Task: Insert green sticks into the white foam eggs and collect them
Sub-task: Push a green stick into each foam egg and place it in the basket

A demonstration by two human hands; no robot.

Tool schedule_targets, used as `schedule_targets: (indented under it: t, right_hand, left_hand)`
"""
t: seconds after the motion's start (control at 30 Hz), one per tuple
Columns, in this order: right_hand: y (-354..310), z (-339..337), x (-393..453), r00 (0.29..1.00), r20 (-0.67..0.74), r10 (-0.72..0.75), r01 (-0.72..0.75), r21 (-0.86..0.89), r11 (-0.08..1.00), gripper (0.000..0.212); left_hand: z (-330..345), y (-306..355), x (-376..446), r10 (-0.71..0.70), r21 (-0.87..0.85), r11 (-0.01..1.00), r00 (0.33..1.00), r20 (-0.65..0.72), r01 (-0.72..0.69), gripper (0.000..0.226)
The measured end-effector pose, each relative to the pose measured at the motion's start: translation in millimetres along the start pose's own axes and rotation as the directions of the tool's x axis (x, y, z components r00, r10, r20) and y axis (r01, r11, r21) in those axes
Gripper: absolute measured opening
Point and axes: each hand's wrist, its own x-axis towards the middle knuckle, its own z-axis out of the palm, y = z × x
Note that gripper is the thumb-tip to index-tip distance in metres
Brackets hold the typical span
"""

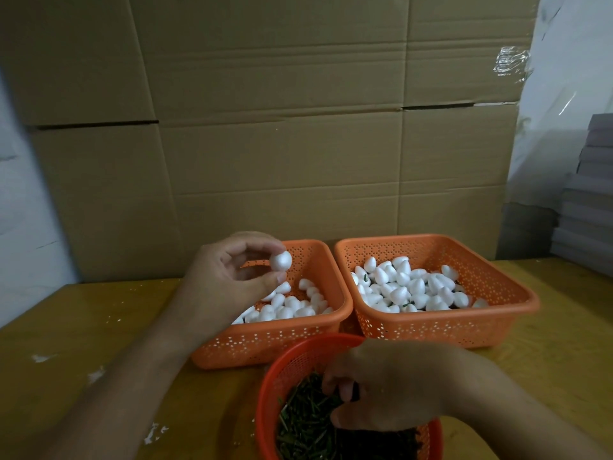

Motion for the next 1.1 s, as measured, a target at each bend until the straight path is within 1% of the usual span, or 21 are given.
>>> schedule_targets:
  t: [0.07, 0.13, 0.23, 0.3, 0.33, 0.43, 0.53, 0.6, 0.67, 0.77, 0.93, 1.1]
  right_hand:
    - [0, 0, 0, 1.0, 0.0, 0.002, -0.002, -0.002, 1.0, 0.04]
    - [0, 0, 0, 1.0, 0.006, 0.001, -0.001, 0.002, 1.0, 0.04]
    - [0, 0, 0, 1.0, 0.015, -0.006, 0.005, 0.009, 1.0, 0.041]
    - [0, -1, 0, 1.0, 0.014, -0.009, 0.009, 0.006, 1.0, 0.041]
    - [0, -1, 0, 1.0, 0.013, -0.011, 0.011, 0.002, 1.0, 0.041]
    - [-1, -1, 0, 1.0, 0.009, -0.01, 0.01, -0.006, 1.0, 0.042]
    - [0, 0, 1, 1.0, 0.008, -0.017, 0.017, -0.016, 1.0, 0.043]
    - [1, 1, 2, 1.0, 0.004, -0.024, 0.024, -0.017, 1.0, 0.043]
    - [1, 2, 2, 1.0, -0.003, -0.028, 0.028, -0.015, 1.0, 0.041]
    - [2, 3, 3, 1.0, -0.004, -0.029, 0.029, -0.018, 0.999, 0.04]
    - [2, 9, 8, 0.999, -0.035, -0.041, 0.039, -0.074, 0.996, 0.039]
    - [2, 17, 14, 0.992, -0.115, -0.051, 0.042, -0.074, 0.996, 0.029]
  left_hand:
    - [2, 1, -2, 0.037, 0.018, 0.999, 0.999, 0.011, -0.037, 0.037]
    - [3, 2, -3, 0.047, 0.036, 0.998, 0.999, 0.008, -0.047, 0.039]
    - [3, 4, -5, 0.014, 0.018, 1.0, 1.0, 0.001, -0.014, 0.025]
    - [4, 7, -6, -0.066, -0.033, 0.997, 0.998, 0.017, 0.066, 0.023]
    - [5, 8, -7, -0.121, -0.09, 0.988, 0.992, 0.034, 0.123, 0.025]
    - [9, 8, -8, -0.276, -0.304, 0.905, 0.954, 0.114, 0.298, 0.028]
    - [12, 10, -8, -0.342, -0.412, 0.825, 0.922, 0.181, 0.387, 0.03]
    - [15, 11, -8, -0.391, -0.457, 0.774, 0.899, 0.197, 0.437, 0.033]
    - [18, 12, -8, -0.444, -0.468, 0.742, 0.875, 0.193, 0.48, 0.032]
    - [18, 11, -9, -0.484, -0.457, 0.726, 0.854, 0.192, 0.514, 0.034]
    - [17, 12, -10, -0.491, -0.446, 0.717, 0.842, 0.222, 0.536, 0.037]
    - [17, 12, -10, -0.463, -0.42, 0.742, 0.853, 0.242, 0.522, 0.033]
